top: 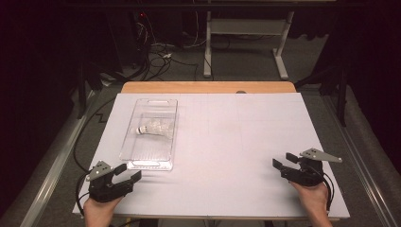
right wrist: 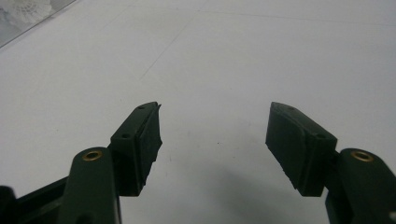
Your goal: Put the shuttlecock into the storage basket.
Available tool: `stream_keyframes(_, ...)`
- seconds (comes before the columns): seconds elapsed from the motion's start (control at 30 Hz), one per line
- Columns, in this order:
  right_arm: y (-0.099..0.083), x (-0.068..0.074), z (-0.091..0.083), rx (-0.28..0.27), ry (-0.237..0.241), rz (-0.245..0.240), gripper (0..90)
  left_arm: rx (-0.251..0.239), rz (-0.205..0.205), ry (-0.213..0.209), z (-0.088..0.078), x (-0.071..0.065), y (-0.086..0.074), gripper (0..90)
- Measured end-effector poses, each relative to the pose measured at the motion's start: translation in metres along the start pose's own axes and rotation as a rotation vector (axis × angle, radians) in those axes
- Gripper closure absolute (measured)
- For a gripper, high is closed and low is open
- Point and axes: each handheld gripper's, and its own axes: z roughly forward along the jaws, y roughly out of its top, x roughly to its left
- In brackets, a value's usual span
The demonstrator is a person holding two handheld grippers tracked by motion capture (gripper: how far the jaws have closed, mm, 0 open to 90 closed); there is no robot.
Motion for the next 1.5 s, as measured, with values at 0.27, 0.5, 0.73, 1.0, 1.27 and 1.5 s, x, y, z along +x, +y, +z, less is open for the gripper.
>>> stream_keyframes(0.27, -0.004, -0.003, -0.005, -0.007, -0.005, 0.006, 35.5, -0.002, 0.0, 0.002, 0.0, 0.0, 0.0, 31.9)
stream_keyframes(0.5, -0.006, -0.005, -0.008, -0.013, -0.005, 0.022, 35.2, -0.004, -0.001, 0.001, -0.001, 0.0, 0.0, 31.9)
stream_keyframes(0.73, -0.008, -0.006, -0.008, -0.011, -0.009, 0.026, 34.6, -0.002, -0.002, 0.001, -0.001, 0.0, 0.0, 31.9)
stream_keyframes(1.0, -0.011, -0.008, -0.01, -0.017, -0.013, 0.033, 33.8, -0.007, -0.008, 0.004, -0.002, 0.002, -0.001, 31.9)
stream_keyframes(1.27, -0.012, -0.009, -0.01, -0.011, -0.008, 0.047, 33.2, -0.004, -0.007, 0.003, -0.002, 0.002, -0.001, 31.9)
stream_keyframes(1.5, -0.012, -0.01, -0.011, -0.024, -0.012, 0.052, 32.8, -0.002, -0.006, 0.003, -0.002, 0.002, -0.001, 31.9)
